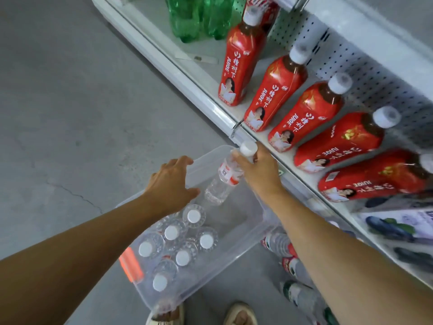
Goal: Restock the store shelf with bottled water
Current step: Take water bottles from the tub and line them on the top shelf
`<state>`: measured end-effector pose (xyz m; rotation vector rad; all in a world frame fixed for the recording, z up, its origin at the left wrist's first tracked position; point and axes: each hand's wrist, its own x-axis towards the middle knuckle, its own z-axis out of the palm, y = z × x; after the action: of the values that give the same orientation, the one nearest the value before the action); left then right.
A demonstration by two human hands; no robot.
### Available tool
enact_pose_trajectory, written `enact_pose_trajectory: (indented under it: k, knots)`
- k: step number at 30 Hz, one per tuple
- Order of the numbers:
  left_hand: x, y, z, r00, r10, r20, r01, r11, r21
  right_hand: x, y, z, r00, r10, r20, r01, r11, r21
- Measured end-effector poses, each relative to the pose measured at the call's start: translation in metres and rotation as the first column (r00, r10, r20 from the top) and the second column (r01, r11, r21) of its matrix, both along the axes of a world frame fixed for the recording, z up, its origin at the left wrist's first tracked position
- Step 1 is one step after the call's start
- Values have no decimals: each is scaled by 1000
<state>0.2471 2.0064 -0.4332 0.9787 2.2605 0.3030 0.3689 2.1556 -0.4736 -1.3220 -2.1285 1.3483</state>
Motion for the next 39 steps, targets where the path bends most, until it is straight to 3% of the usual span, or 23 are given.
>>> enact_pose_trajectory:
  k: [12,20,26,33,39]
  knots:
    - [16,36,229,964,-77,255,38,987,154,11,37,289,996,-83,-17,84,992,96]
    - [26,56,369,958,-140,249,44,933,356,4,47,443,986,-164,-35,165,985,57]
    - [39,60,450,995,-78,55,47,904,425,-1,38,547,970,-233,-75,238,969,67]
    - [46,63,546,980,-175,97,92,824,559,24,21,659,945,-318,-79,327,909,258]
    - [70,72,635,950,-290,114,145,735,662,75,6,762,966,-249,-63,251,866,432]
